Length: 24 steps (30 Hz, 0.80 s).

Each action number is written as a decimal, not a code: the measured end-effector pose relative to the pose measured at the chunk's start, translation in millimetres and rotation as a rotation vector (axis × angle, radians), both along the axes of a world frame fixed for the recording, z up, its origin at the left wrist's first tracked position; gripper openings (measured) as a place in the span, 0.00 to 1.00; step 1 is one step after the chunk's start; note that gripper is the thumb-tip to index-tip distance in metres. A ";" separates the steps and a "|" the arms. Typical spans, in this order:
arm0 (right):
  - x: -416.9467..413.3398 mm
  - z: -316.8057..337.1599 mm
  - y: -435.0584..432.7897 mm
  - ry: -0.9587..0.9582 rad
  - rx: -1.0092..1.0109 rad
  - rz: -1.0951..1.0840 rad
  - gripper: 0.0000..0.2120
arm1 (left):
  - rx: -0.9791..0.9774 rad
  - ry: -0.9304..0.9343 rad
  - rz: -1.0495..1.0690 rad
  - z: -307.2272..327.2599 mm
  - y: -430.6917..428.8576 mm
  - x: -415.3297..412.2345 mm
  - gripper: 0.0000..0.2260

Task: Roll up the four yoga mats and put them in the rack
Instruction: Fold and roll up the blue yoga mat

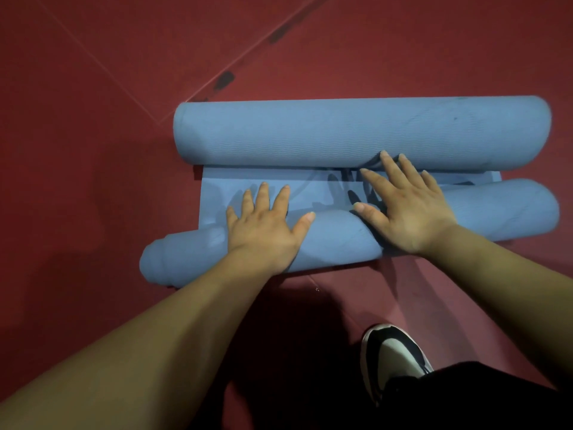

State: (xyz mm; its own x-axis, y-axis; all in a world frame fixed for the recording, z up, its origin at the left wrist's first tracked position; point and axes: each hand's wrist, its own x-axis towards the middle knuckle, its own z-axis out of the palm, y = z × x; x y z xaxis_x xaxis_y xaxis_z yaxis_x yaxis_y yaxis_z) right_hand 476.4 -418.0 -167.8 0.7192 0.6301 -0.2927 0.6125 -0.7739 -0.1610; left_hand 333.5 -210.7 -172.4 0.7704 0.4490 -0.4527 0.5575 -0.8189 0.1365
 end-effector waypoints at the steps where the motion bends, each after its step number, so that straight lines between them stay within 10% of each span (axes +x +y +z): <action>1: 1.5 0.0 0.6 -0.004 -0.005 0.001 0.41 | 0.007 -0.003 0.000 1.7 -2.2 -1.4 0.35; 24: 18.2 -3.4 10.0 -0.037 0.011 0.016 0.42 | 0.109 -0.086 0.035 -4.4 -11.2 -3.1 0.34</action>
